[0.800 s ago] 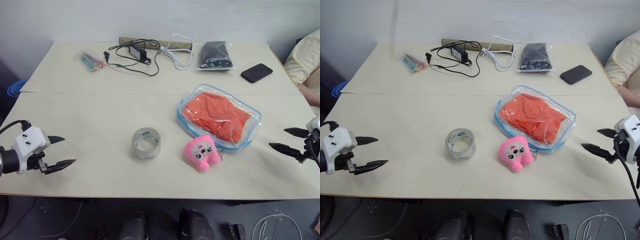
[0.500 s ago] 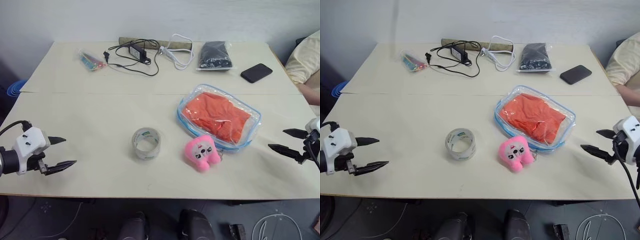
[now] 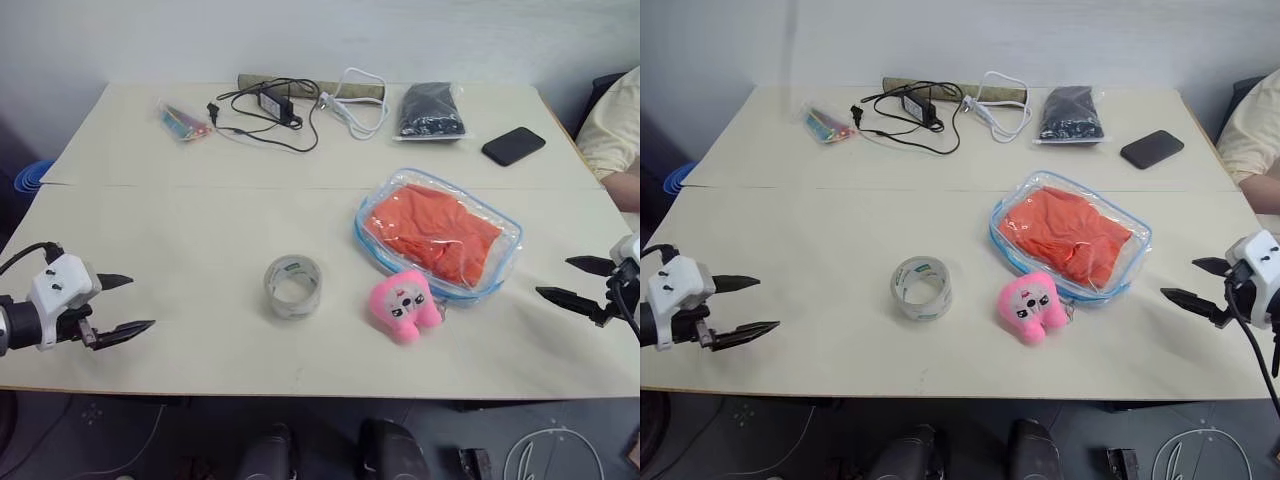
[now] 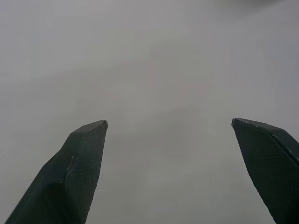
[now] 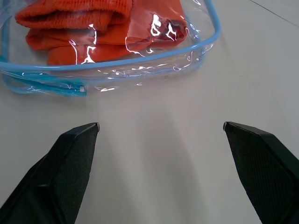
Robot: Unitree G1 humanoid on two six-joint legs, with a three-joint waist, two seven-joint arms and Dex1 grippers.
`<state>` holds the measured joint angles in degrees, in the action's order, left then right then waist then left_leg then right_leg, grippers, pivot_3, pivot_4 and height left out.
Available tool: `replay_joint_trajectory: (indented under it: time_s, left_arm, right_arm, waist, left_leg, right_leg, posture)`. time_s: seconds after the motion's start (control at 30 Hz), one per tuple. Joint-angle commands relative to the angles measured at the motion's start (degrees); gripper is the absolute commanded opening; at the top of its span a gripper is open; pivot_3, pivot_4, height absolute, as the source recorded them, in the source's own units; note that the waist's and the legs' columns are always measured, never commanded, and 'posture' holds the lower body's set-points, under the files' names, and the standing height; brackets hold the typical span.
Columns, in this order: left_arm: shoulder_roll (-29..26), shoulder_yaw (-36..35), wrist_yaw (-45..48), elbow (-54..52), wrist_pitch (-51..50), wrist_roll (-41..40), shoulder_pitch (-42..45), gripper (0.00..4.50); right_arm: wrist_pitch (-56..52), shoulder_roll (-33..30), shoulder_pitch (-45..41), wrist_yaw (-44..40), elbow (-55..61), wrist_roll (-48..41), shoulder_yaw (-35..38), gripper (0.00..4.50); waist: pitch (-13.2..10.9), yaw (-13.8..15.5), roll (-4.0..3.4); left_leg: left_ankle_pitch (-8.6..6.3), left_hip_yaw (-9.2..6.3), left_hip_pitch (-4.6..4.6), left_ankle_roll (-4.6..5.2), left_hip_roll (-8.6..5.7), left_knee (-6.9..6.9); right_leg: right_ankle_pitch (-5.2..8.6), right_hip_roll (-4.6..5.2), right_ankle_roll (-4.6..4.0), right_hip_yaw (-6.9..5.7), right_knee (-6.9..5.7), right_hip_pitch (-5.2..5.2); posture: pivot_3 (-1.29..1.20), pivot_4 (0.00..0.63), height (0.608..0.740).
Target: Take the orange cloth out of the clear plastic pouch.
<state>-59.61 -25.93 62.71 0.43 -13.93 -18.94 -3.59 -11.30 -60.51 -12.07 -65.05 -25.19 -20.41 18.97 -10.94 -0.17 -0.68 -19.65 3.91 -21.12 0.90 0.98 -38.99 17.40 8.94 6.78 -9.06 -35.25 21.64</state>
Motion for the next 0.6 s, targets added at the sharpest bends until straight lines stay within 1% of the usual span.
replay_joint_trajectory:
  time_s: [0.03, 0.2, 0.3, 0.4, 0.47, 0.53, 0.6]
  left_arm:
    - [0.1, -0.5, 1.1, -1.9, -0.7, -2.7, 2.0, 4.49]
    - [0.2, -0.3, 2.7, -5.3, -4.9, -6.5, 3.3, 4.49]
    - [-1.8, 3.1, 5.6, -9.4, -10.0, -11.0, 8.5, 4.49]
    - [-3.2, 8.5, 8.2, -10.5, -12.5, -12.0, 15.9, 4.49]
    - [-2.7, 14.5, 10.0, -9.6, -13.9, -11.3, 24.3, 4.49]
    - [0.8, 22.8, 11.6, -6.3, -14.7, -8.4, 36.8, 4.49]
    - [4.6, 29.2, 13.6, -1.7, -14.8, -5.3, 46.3, 4.49]
  right_arm:
    - [-0.6, -0.6, -0.9, -0.3, 0.7, -1.4, 2.5, 4.47]
    - [-2.8, -1.2, -1.0, -2.1, 3.9, -3.0, 2.6, 4.47]
    - [-10.0, -2.0, -2.6, -4.6, 12.9, -8.2, 2.3, 4.47]
    - [-15.4, -2.8, -4.7, -6.3, 20.3, -11.4, 0.9, 4.47]
    - [-17.8, -3.2, -7.5, -7.3, 24.7, -12.8, -1.0, 4.47]
    - [-18.6, -3.1, -11.6, -8.7, 28.4, -13.7, -3.6, 4.47]
    - [-19.4, -2.7, -14.2, -9.9, 30.7, -14.7, -5.4, 4.47]
  waist:
    - [0.0, 0.0, 0.0]
    - [0.0, 0.0, 0.0]
    - [0.0, 0.1, -0.02]
    - [0.0, 0.2, -0.03]
    - [0.0, 0.4, -0.04]
    - [0.0, 0.8, -0.03]
    - [0.0, 1.4, -0.02]
  left_leg:
    - [0.0, 0.0, 0.0, 0.0, 0.0, 0.0]
    - [0.0, 0.0, 0.0, 0.0, 0.02, 0.0]
    - [0.0, 0.0, 0.0, -0.01, 0.03, -0.02]
    - [0.01, -0.01, 0.01, -0.02, 0.04, -0.1]
    - [0.01, -0.03, 0.02, -0.03, 0.04, -0.1]
    - [0.01, -0.04, -0.02, -0.03, 0.01, -0.11]
    - [0.01, 0.0, -0.07, -0.03, -0.19, -0.19]
  right_leg:
    - [0.0, 0.0, 0.0, 0.01, 0.0, 0.0]
    - [0.0, -0.02, 0.01, 0.02, 0.0, 0.0]
    - [0.0, -0.04, 0.01, 0.03, -0.02, 0.0]
    - [-0.01, -0.07, 0.01, 0.07, -0.12, 0.0]
    - [-0.01, -0.08, 0.01, 0.08, -0.09, 0.0]
    - [-0.01, -0.1, 0.01, 0.06, -0.09, 0.01]
    - [-0.04, -0.2, 0.05, 0.09, -0.08, 0.02]
  posture:
    - [0.0, 0.15, 0.74]
    - [0.0, 0.15, 0.74]
    - [0.0, 0.15, 0.74]
    - [0.0, 0.15, 0.74]
    - [0.0, 0.15, 0.74]
    - [0.0, 0.15, 0.74]
    - [0.0, 0.15, 0.74]
